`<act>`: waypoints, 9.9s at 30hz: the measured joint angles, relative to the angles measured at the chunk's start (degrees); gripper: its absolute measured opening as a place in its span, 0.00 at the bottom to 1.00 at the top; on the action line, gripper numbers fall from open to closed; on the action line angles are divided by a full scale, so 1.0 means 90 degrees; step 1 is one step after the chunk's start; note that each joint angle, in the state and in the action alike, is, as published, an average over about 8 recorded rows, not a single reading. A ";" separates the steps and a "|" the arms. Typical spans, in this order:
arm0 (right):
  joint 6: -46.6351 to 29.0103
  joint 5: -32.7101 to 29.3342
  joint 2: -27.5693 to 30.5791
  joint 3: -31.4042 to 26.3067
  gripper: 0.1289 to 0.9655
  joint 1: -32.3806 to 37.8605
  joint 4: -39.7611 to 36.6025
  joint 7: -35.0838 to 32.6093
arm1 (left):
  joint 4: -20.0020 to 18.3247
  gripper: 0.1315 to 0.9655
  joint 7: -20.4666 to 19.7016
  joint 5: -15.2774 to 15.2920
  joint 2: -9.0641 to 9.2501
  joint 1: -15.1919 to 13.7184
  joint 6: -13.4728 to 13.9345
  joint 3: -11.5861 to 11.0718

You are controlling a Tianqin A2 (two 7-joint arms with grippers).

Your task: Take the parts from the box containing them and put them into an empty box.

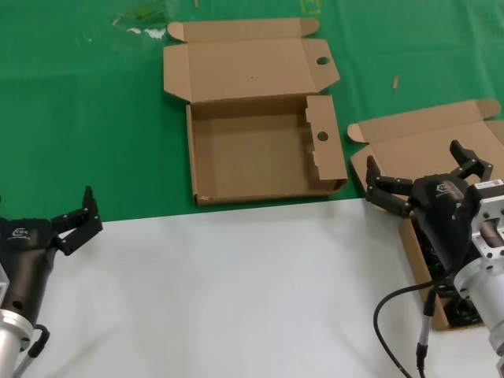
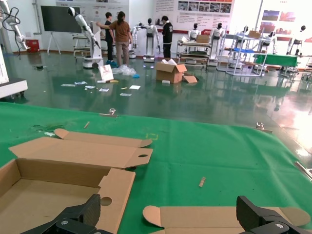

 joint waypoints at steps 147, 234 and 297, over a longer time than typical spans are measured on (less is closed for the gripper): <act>-0.7703 -0.4026 0.0817 -0.3622 0.02 0.7912 -0.3954 -0.0282 | 0.0000 0.01 -0.0002 0.0002 0.0000 0.0000 0.0000 0.0000; -0.5431 -0.2929 0.0753 -0.2757 0.98 0.5491 -0.1914 0.0631 | 0.0000 0.15 -0.0002 0.0002 0.0000 0.0000 0.0000 0.0000; -0.0021 0.0016 -0.0005 -0.0022 1.00 0.0046 -0.0045 -0.0054 | 0.0000 1.00 -0.0001 0.0000 0.0000 0.0000 0.0000 0.0000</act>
